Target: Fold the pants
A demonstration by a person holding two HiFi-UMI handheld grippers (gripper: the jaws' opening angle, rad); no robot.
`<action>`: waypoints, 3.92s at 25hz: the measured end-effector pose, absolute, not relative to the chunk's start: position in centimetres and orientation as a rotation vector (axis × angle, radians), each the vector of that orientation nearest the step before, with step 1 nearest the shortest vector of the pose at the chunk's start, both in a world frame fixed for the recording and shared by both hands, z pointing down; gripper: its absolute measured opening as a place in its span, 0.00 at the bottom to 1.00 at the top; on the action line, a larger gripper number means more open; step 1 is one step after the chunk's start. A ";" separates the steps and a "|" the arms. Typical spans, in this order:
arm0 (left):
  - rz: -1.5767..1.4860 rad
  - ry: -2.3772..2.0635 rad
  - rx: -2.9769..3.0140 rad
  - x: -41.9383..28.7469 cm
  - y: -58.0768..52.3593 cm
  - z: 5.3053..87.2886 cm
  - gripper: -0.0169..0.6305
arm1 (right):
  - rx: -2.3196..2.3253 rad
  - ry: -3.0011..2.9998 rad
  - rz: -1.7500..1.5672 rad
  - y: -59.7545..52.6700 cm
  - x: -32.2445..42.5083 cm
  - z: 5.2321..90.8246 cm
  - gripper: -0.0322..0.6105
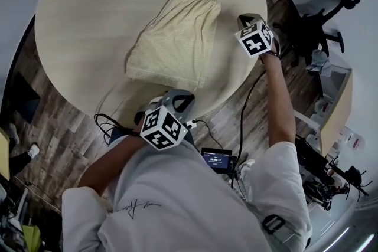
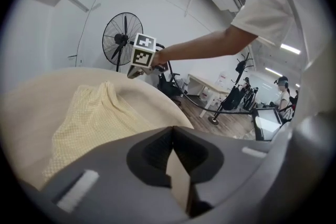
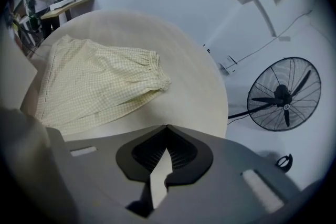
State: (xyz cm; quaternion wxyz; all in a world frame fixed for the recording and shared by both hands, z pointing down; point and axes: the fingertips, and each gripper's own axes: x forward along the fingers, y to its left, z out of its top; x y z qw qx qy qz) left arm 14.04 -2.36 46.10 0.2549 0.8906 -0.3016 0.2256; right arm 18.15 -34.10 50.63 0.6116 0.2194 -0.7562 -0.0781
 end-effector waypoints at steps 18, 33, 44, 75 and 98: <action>0.550 -1.044 2.351 7.8 1.0 43.6 0.11 | 0.770 -1.960 -0.037 -23.7 16.0 45.1 0.05; 0.474 -1.269 2.295 1.6 1.8 41.1 0.11 | 0.880 -2.047 0.059 -13.3 15.5 43.3 0.05; 0.434 -1.415 2.033 -4.8 3.6 45.5 0.12 | 0.939 -2.049 0.183 -6.4 15.7 46.7 0.05; 0.074 -1.399 1.272 -6.6 1.2 58.0 0.36 | 1.205 -2.017 0.889 -7.0 19.7 53.3 0.17; 0.123 -1.429 1.298 -6.3 1.5 58.0 0.34 | 1.270 -2.006 1.099 -5.8 18.2 56.9 0.19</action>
